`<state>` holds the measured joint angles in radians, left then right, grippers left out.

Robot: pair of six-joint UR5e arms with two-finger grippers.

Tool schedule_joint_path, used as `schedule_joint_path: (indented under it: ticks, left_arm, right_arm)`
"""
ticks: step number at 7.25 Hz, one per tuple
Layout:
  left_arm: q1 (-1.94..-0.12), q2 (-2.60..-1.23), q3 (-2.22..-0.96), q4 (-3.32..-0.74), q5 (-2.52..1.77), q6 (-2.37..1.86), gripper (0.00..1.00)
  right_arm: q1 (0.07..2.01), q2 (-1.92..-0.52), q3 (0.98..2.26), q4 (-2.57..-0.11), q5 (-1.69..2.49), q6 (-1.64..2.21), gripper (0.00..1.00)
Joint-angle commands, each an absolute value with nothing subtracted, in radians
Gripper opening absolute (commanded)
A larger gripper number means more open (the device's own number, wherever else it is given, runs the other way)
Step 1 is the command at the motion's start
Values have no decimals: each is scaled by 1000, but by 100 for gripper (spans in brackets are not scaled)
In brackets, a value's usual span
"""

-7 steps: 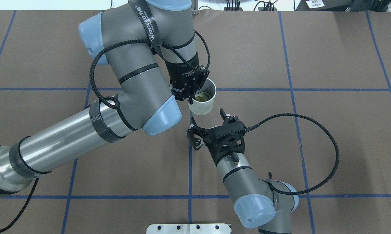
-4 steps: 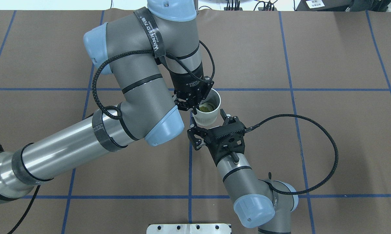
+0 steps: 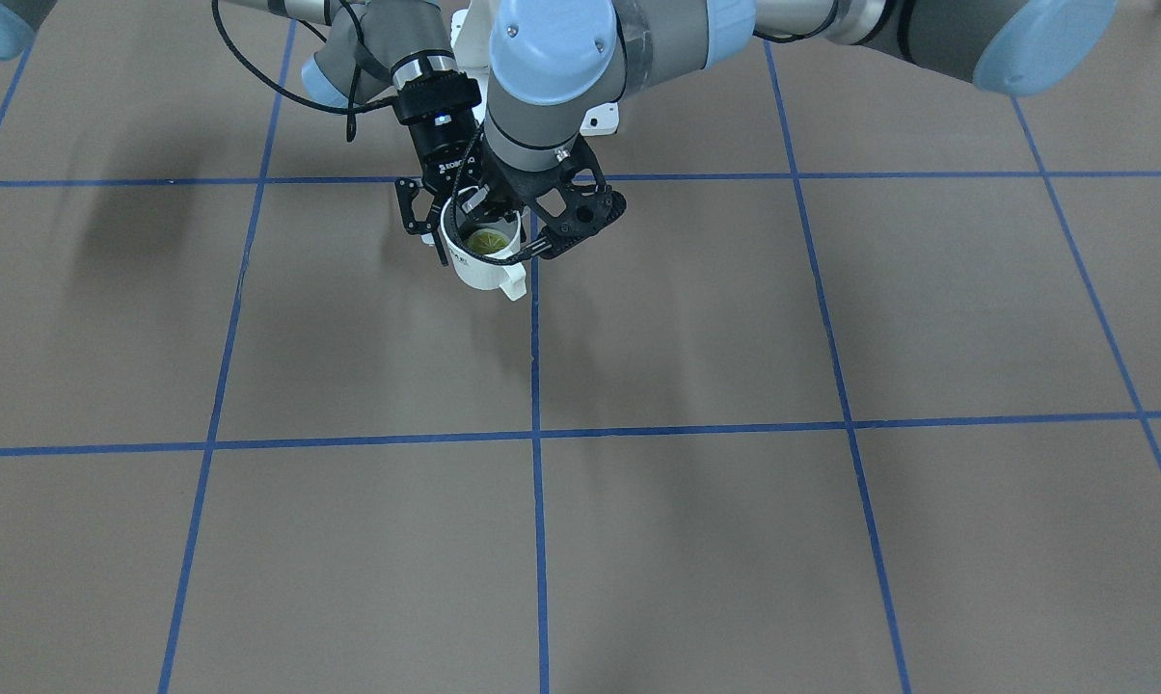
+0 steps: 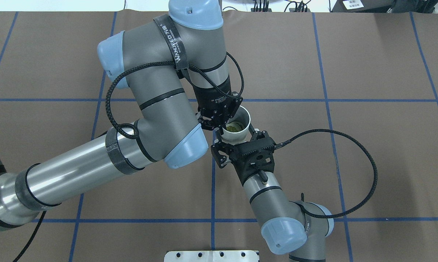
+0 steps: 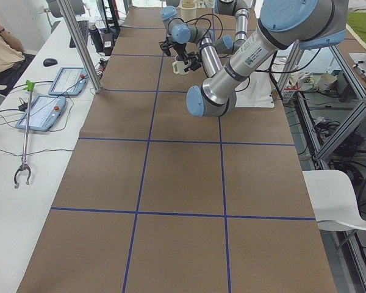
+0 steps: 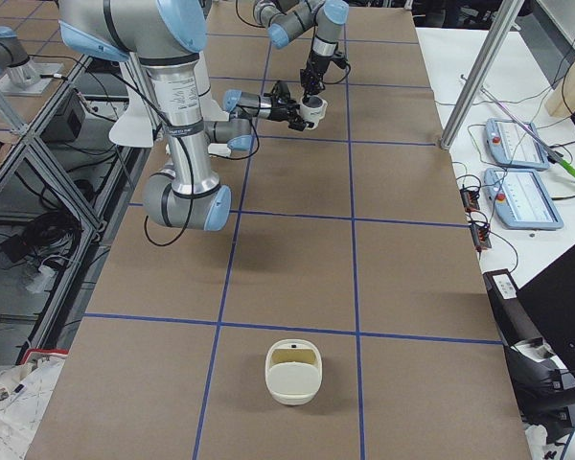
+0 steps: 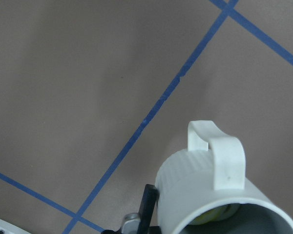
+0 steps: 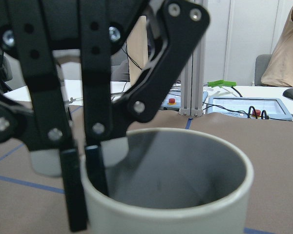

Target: Left arm hands cup to right arm to dump lemon

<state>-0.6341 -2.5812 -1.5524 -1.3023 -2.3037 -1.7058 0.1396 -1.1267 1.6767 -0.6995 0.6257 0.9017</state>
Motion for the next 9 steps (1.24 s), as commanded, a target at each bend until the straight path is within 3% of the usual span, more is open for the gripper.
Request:
schedule_joint_path:
  ticks: [1, 5, 6, 7, 8, 9]
  left_arm:
    - [-632, -2582, -1552, -1302, -2329, -1706, 0]
    - [-630, -2583, -1551, -1308, -2332, -1704, 0]
    - [-629, -2583, -1551, -1312, -2332, -1704, 0]
    - [-629, -2583, -1551, -1313, -2332, -1704, 0]
    - [-627, -2583, -1555, -1313, -2321, -1704, 99]
    - [-623, -2583, -1592, -1309, -2321, -1704, 100]
  right_arm:
    - [140, -1127, 1675, -699, 617, 902, 99]
    - [137, -1126, 1674, -701, 617, 902, 98]
    - [133, -1129, 1674, -701, 618, 902, 74]
    - [132, -1129, 1663, -703, 617, 902, 44]
    - [132, -1129, 1654, -703, 617, 900, 29]
    - [132, -1131, 1649, -703, 615, 899, 19]
